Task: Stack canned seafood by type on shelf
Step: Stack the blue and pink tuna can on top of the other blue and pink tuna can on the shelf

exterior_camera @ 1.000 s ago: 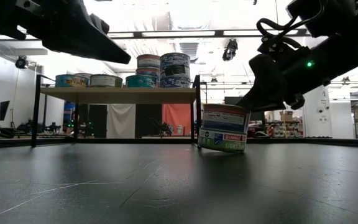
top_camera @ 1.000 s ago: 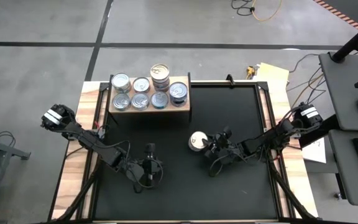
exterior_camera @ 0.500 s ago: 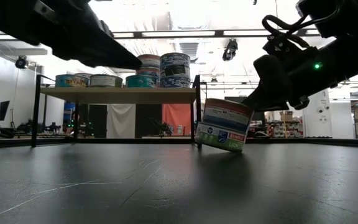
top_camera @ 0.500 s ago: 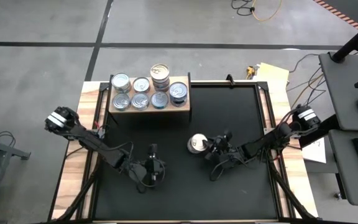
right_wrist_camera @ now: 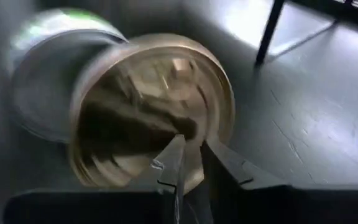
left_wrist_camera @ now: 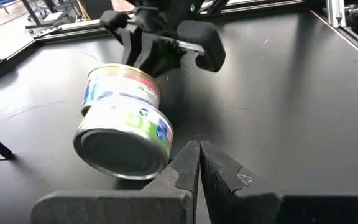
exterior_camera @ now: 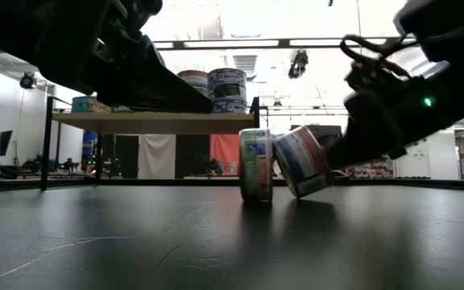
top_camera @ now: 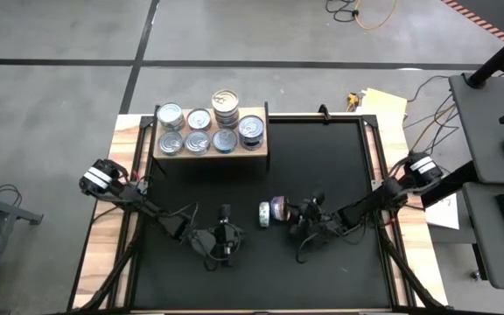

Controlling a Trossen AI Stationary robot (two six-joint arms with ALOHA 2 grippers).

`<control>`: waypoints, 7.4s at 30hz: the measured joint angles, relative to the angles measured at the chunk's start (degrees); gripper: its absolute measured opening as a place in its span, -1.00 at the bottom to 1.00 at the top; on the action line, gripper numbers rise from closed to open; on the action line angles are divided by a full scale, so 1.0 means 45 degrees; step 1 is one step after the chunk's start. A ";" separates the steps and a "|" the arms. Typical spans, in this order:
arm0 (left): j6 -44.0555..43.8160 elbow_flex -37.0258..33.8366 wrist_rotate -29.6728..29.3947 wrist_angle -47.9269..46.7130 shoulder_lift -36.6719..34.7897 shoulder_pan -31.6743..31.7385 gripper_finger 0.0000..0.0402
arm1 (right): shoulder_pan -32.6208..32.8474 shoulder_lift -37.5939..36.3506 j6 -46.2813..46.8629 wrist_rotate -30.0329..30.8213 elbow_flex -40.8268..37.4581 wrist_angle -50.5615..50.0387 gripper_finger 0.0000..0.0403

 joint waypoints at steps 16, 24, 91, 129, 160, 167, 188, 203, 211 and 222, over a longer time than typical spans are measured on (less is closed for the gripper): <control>0.0053 0.0010 -0.0019 -0.0015 -0.0034 -0.0005 -1.00 | 0.0047 0.0323 0.0235 0.0235 -0.0011 -0.0163 -0.84; 0.0189 0.0010 -0.0024 -0.0022 -0.0039 -0.0005 -1.00 | 0.0047 0.0263 0.0246 0.0302 -0.0006 -0.0168 -0.83; 0.5294 -0.4367 0.1083 -0.1820 -0.8024 0.0228 -1.00 | -0.3385 0.3183 1.0584 -0.7027 1.2999 -1.9035 0.43; 0.3915 -0.4391 0.0994 -0.1605 -0.7966 0.0228 -1.00 | -0.2896 0.2017 0.0688 -0.3851 1.9081 -2.4810 -0.09; 0.1901 -0.4396 0.0971 0.1905 -0.6275 0.0227 -1.00 | -0.8150 0.2086 -2.1762 -0.5947 2.1009 -1.4450 -0.09; 0.2606 -0.4396 0.0971 0.2608 -0.6765 0.0214 -1.00 | -0.8491 0.2109 -2.3376 -0.6356 1.9549 -1.2477 -0.09; 0.2909 -0.4396 0.0976 0.2635 -0.7252 0.0209 -1.00 | -1.0004 0.2094 -2.5764 -0.8219 1.7219 -0.8956 -0.09; 0.2851 -0.4396 0.0976 0.2659 -0.7218 0.0209 -1.00 | -1.0470 0.2094 -2.5767 -0.8836 1.6494 -0.7980 -0.09; 0.2851 -0.4396 0.0980 0.2659 -0.7218 0.0209 -1.00 | -1.0493 0.2094 -2.5585 -0.9140 1.6465 -0.8024 -0.09; 0.2851 -0.4391 0.0976 0.2659 -0.7218 0.0209 -1.00 | -1.0493 0.2094 -2.5412 -0.9157 1.6465 -0.8094 -0.04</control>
